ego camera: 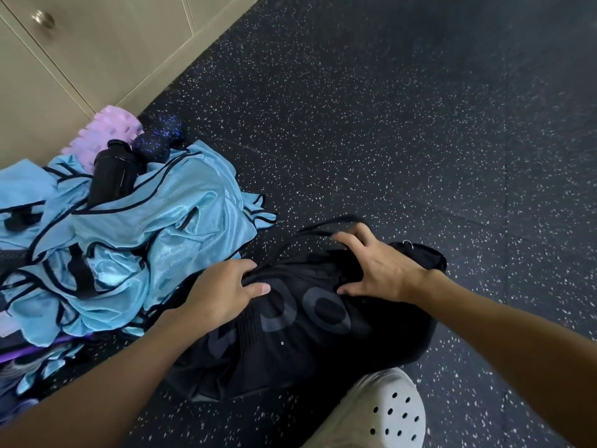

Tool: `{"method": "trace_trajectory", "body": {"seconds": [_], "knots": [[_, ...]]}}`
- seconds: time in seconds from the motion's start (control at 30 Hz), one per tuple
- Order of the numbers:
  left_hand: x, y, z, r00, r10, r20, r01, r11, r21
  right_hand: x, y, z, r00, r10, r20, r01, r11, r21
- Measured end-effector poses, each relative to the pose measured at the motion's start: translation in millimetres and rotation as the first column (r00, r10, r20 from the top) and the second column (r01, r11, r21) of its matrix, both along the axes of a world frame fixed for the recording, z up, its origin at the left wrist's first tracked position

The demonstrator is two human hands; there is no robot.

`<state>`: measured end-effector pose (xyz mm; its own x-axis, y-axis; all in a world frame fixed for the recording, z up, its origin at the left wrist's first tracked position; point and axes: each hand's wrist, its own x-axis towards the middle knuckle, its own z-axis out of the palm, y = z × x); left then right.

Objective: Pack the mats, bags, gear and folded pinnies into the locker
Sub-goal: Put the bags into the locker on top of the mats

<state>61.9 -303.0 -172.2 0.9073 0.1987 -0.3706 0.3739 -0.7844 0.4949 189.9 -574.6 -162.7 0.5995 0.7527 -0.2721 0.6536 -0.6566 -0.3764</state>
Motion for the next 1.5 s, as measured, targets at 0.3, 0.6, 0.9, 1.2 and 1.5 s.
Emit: {"method": "trace_trajectory", "body": {"seconds": [0.3, 0.6, 0.9, 1.2, 1.5], "knots": [[-17, 22, 21, 0.968, -0.084, 0.236, 0.046, 0.986, 0.161, 1, 26, 24, 0.982, -0.189, -0.025, 0.191, 0.964, 0.185], [-26, 12, 15, 0.938, -0.142, 0.315, 0.075, 0.974, 0.214, -31, 29, -2, 0.899, -0.050, 0.436, 0.137, 0.976, -0.170], [-33, 19, 15, 0.963, -0.126, 0.239, 0.093, 0.985, 0.147, -37, 11, 9, 0.972, 0.202, 0.123, -0.148, 0.925, -0.350], [-35, 21, 14, 0.949, -0.088, 0.303, 0.057, 0.992, 0.111, -56, 19, 5, 0.999, 0.018, 0.039, -0.010, 0.979, -0.201], [-54, 6, 34, 0.901, -0.072, 0.428, 0.032, 0.994, 0.101, -75, 24, 4, 0.989, 0.062, 0.135, -0.037, 0.983, -0.182]]}}
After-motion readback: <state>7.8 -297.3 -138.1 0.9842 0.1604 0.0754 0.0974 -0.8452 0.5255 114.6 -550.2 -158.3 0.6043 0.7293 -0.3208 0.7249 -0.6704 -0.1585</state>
